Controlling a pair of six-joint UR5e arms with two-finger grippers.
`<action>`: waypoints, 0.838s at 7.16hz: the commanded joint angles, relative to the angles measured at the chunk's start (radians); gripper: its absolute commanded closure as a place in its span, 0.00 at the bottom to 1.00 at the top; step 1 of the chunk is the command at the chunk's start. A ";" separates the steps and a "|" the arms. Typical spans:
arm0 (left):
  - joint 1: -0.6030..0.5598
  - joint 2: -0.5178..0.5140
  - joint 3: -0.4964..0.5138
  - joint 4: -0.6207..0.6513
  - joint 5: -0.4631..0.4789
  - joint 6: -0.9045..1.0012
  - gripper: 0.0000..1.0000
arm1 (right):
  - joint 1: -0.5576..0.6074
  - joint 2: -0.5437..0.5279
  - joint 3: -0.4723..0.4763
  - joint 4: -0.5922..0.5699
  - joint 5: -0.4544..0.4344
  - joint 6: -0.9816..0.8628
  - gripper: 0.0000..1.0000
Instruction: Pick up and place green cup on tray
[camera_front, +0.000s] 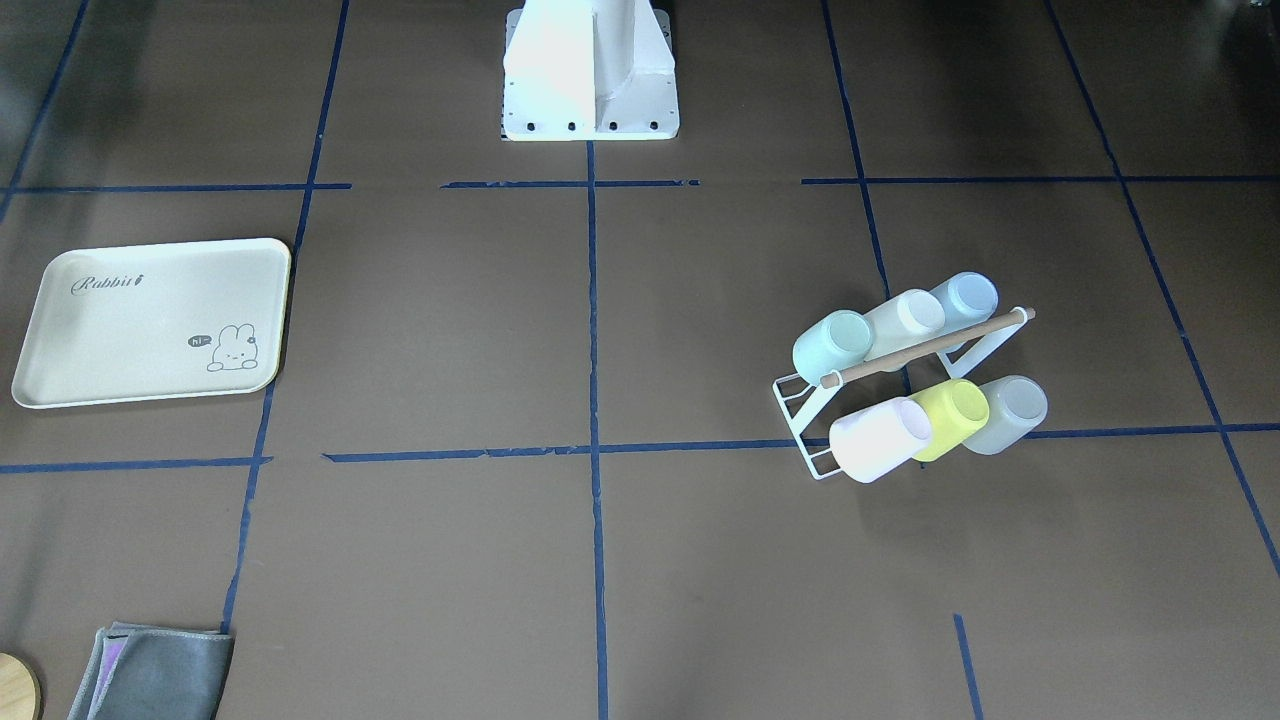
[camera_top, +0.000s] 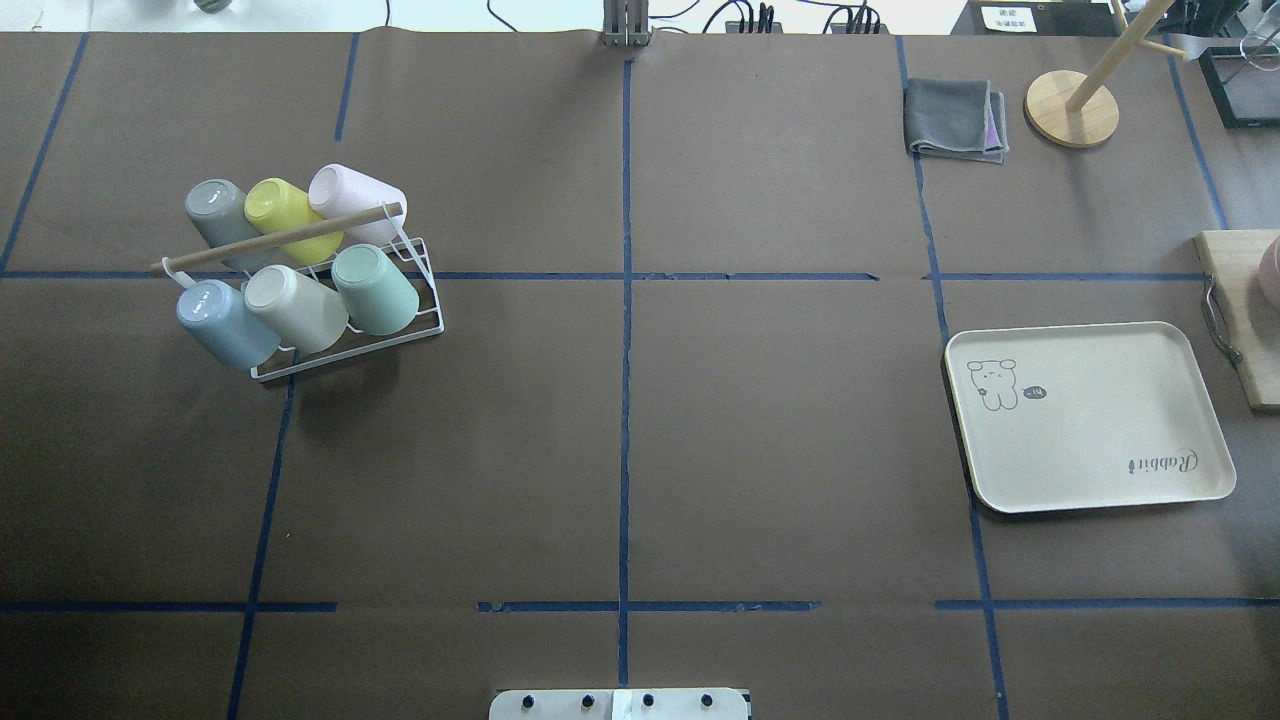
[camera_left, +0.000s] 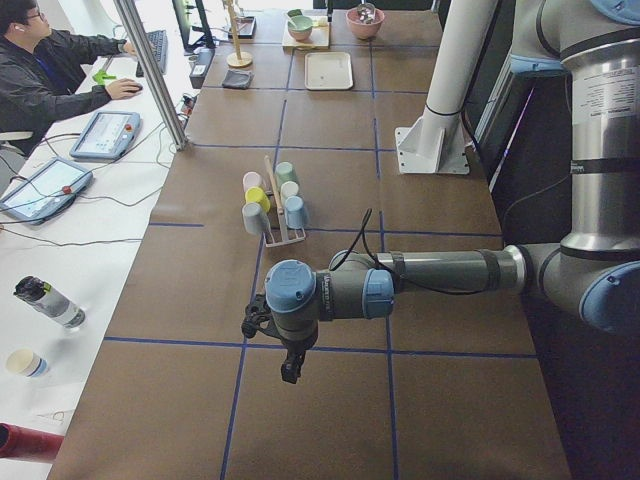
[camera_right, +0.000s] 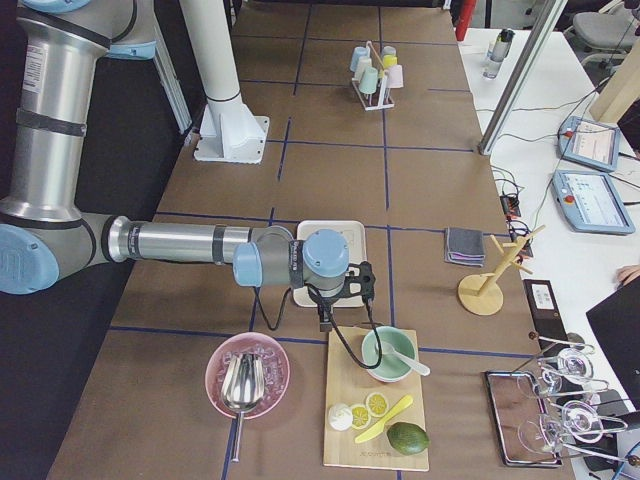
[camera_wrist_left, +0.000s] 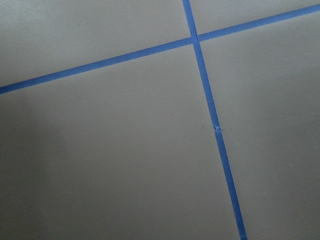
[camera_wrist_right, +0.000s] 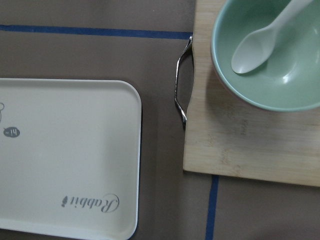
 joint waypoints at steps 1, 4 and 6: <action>0.000 0.000 0.000 0.000 0.000 0.000 0.00 | -0.119 0.030 -0.118 0.285 -0.070 0.248 0.02; 0.000 0.000 0.000 0.000 0.000 0.000 0.00 | -0.198 0.055 -0.143 0.298 -0.081 0.283 0.21; 0.000 0.000 0.000 0.000 0.000 0.000 0.00 | -0.225 0.081 -0.172 0.298 -0.083 0.282 0.32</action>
